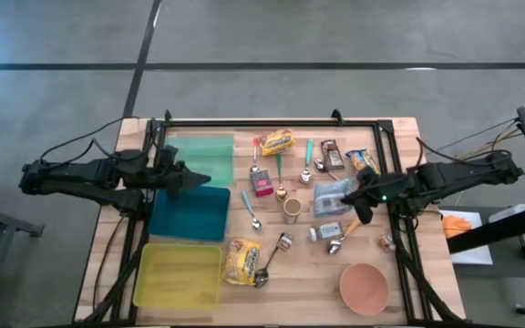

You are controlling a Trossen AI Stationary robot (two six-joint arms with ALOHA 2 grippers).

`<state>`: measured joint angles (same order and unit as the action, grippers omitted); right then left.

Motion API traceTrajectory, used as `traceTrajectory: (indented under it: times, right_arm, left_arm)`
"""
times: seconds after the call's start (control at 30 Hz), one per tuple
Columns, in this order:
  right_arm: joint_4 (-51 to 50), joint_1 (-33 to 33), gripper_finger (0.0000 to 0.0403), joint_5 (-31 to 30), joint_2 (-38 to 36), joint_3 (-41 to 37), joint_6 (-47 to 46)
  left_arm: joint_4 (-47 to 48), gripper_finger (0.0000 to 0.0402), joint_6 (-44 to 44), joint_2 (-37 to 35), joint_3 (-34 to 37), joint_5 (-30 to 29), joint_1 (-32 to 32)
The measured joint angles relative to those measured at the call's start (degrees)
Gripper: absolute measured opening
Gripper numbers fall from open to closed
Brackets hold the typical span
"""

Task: Pick & Place Food Item
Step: Put the light blue noodle pack into the dark blue bin

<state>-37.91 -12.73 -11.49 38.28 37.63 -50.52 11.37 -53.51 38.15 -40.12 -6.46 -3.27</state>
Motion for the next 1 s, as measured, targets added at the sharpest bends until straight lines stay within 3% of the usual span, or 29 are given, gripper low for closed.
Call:
traceTrajectory:
  times: [0.1,0.37,0.6,0.8,1.0]
  right_arm:
    - [2.3,0.0,0.0008,1.3,1.5,0.8,2.0]
    - [14.1,0.0,0.0008,13.4,9.0,3.3,7.7]
    - [14.7,0.0,0.0008,21.8,16.4,9.5,10.7]
    - [17.4,0.0,0.0008,29.5,24.5,18.2,17.4]
    - [17.1,0.0,0.0008,33.2,33.7,27.0,23.7]
  left_arm:
    - [0.0,0.0006,0.2,0.6,0.0,-0.2,0.0]
    - [-2.6,0.0028,1.2,6.2,0.0,2.0,0.0]
    - [-4.7,0.0137,2.3,11.4,-0.1,8.4,0.0]
    - [-13.9,0.0238,4.8,15.7,-0.1,12.6,0.1]
    - [-19.4,0.0302,8.9,18.7,-0.7,14.0,0.1]
